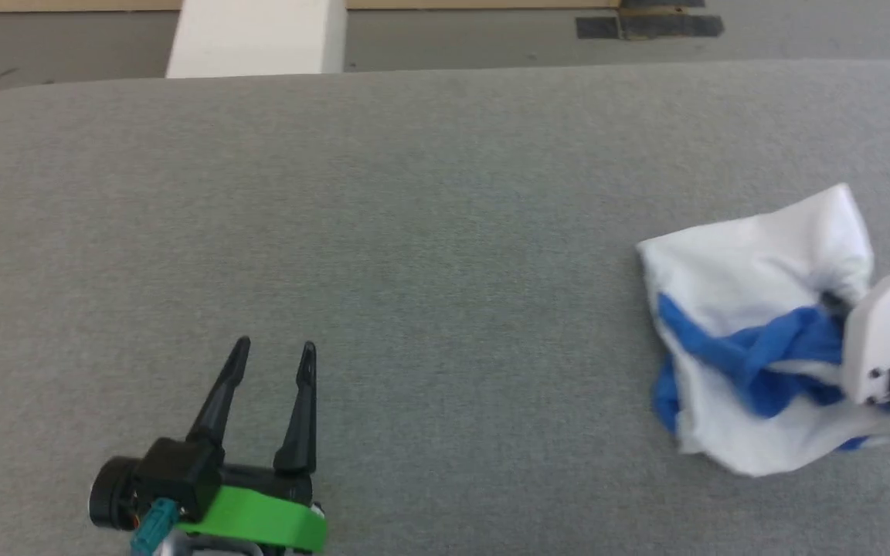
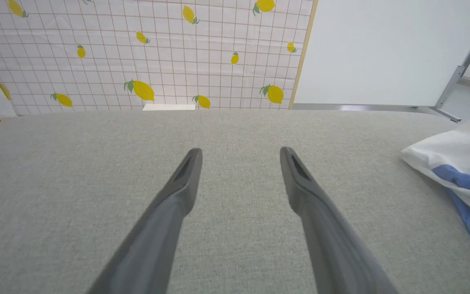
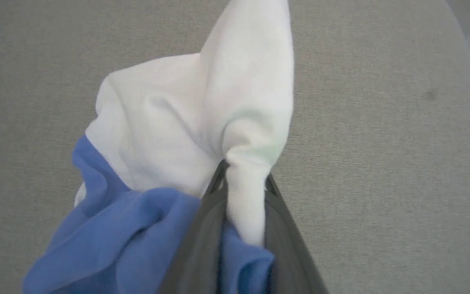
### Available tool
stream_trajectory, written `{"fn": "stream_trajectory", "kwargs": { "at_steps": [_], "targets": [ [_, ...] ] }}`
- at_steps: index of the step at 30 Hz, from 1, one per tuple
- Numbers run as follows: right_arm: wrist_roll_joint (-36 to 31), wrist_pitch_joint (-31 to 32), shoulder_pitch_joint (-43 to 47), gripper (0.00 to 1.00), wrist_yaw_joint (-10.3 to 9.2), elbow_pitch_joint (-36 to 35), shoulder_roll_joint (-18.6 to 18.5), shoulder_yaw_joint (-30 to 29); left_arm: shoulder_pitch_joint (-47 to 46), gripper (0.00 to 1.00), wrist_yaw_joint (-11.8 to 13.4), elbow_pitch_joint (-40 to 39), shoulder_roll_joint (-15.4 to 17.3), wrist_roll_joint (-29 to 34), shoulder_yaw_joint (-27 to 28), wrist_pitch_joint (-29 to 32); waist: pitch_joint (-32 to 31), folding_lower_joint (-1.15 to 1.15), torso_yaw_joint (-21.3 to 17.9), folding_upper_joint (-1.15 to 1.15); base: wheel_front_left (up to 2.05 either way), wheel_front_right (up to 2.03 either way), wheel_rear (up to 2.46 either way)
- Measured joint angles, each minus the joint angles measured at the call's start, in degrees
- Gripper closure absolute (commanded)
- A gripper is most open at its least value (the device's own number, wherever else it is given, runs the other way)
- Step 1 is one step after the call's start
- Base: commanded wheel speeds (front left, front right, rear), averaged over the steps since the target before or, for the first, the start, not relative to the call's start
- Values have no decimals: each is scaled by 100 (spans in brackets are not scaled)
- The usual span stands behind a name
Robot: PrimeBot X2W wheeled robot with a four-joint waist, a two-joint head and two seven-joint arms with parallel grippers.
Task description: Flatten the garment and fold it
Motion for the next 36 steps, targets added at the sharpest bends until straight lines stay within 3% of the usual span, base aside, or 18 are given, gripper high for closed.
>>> {"fn": "stream_trajectory", "kwargs": {
  "at_steps": [6,10,17,30,32,34,35,36],
  "targets": [
    [-316,-96,-378,100,0,-69,-1238,235,-406,0,-3,-252,137,157,51,55,389,0,-231,0,0,0,0],
    [-458,-292,-670,100,1,110,-1735,207,-635,0,-7,-404,243,205,87,125,744,0,-336,0,0,0,0],
    [-717,-619,-927,100,1,483,-2120,-129,-1055,0,-18,-733,444,315,125,252,1414,0,-486,0,0,0,0],
    [-1512,-1236,-1396,100,1,910,-2173,-832,-1484,0,-41,-1013,732,570,199,446,2603,1,-653,0,0,0,0],
    [-1618,-1313,-1443,79,1,953,-2130,-851,-1514,0,-14,-1035,739,599,218,433,2724,1,-668,0,0,0,0],
    [-1726,-1376,-1502,37,1,1001,-2083,-861,-1549,0,71,-1077,700,594,282,367,2826,1,-681,0,0,0,0],
    [-1762,-1402,-1524,0,1,1018,-2065,-860,-1562,0,96,-1096,676,580,300,347,2858,1,-686,0,0,0,0],
    [-1803,-1437,-1557,0,1,1042,-2040,-860,-1565,0,101,-1122,645,531,315,341,2889,1,-693,0,0,0,0]
  ]
}}
